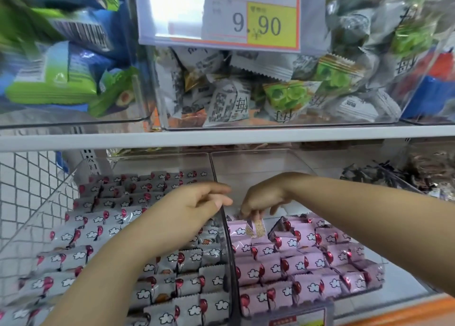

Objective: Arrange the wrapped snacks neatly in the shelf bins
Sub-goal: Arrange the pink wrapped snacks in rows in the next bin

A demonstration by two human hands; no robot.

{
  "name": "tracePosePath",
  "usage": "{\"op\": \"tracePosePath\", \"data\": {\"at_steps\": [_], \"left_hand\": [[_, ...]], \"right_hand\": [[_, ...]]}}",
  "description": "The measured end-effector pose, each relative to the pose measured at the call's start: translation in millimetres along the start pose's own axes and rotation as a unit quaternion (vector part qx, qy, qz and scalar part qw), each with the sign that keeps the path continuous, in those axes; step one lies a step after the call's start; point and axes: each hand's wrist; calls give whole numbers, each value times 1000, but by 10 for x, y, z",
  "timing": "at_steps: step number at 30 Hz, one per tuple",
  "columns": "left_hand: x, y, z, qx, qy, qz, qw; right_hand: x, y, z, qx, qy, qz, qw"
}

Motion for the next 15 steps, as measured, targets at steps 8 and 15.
{"op": "tracePosePath", "data": {"at_steps": [8,15], "left_hand": [[-69,-13,-56,8,-8,17,1000],[-70,-9,-61,7,-7,33,999]], "right_hand": [[-132,-91,-76,-10,22,113,993],[-99,16,-43,30,7,33,999]]}}
Point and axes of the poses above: each hand's wrist, its own z-axis away from the middle knuckle, its own y-axis out of the back of the hand, x = y × z, and after that the axes turned 2 degrees about z, right-handed
